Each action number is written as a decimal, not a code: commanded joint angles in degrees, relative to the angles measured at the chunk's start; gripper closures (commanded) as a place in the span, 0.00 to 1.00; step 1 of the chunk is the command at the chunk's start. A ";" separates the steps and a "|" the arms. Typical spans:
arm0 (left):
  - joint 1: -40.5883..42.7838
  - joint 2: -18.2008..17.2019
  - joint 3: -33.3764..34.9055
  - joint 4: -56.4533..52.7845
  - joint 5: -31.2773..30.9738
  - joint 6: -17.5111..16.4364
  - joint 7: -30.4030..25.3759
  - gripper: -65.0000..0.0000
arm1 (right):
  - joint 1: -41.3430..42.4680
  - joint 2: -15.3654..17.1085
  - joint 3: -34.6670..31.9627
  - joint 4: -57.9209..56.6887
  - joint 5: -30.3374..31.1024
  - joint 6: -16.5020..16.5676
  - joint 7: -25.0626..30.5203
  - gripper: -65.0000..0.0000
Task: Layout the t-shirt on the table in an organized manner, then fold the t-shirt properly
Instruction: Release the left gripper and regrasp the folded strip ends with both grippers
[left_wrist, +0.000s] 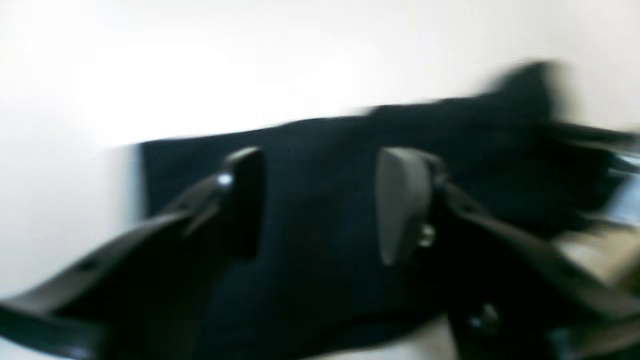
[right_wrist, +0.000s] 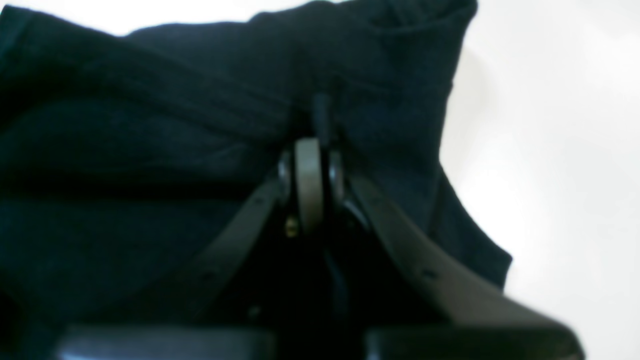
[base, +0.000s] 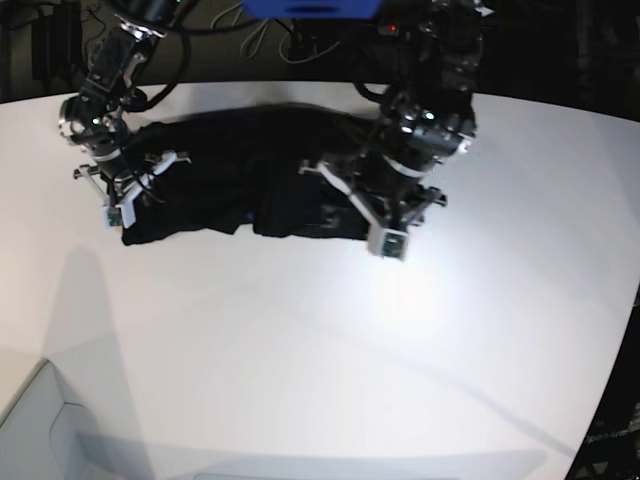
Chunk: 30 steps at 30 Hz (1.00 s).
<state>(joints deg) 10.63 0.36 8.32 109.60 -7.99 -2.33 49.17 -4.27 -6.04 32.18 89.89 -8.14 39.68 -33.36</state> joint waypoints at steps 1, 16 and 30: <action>-0.48 -0.49 -1.59 0.24 -1.37 0.00 -1.39 0.54 | 0.36 0.11 -0.14 0.62 -0.43 0.32 -0.88 1.00; -5.67 -9.64 -10.47 -21.38 -17.73 -0.09 -2.35 0.62 | -0.17 -0.59 -0.05 8.00 -0.61 0.32 -0.97 0.40; -3.29 -12.10 -11.09 -22.52 -17.73 -0.09 -5.08 0.62 | -0.08 -1.21 0.39 8.27 -0.69 0.32 -5.45 0.28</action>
<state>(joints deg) 7.11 -11.42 -2.59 87.00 -26.61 -3.07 41.98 -4.95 -7.51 32.60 97.03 -9.63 39.81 -40.25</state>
